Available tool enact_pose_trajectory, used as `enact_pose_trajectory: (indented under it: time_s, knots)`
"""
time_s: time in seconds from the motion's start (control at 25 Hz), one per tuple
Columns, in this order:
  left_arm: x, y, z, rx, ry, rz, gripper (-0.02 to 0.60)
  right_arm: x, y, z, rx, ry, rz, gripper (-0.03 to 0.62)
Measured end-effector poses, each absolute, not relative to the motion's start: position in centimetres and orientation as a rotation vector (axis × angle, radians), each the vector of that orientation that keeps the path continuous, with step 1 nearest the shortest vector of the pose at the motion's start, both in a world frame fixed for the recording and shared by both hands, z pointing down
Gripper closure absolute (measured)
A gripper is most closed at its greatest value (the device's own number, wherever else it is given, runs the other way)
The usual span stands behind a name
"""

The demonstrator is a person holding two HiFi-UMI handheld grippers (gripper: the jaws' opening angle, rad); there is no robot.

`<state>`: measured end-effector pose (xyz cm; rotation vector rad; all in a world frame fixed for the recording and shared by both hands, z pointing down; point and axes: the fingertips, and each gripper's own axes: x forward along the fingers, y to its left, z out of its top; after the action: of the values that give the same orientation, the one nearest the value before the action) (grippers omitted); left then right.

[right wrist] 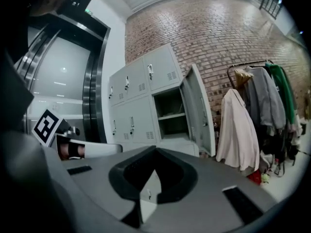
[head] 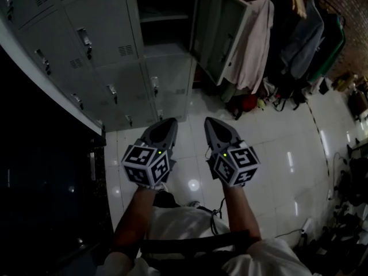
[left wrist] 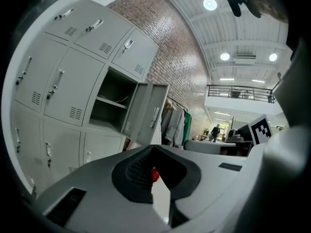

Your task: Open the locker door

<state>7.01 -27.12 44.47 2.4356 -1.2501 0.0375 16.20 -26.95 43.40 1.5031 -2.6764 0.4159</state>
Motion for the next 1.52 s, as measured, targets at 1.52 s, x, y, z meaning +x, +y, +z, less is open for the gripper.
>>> enact_pose_trajectory:
  time_s: [1.52]
  knots:
    - [5.9, -12.5, 43.9, 2.441, -1.349, 0.091, 0.583, 15.5, -12.0, 42.5, 1.513, -2.643, 0.354, 0.592]
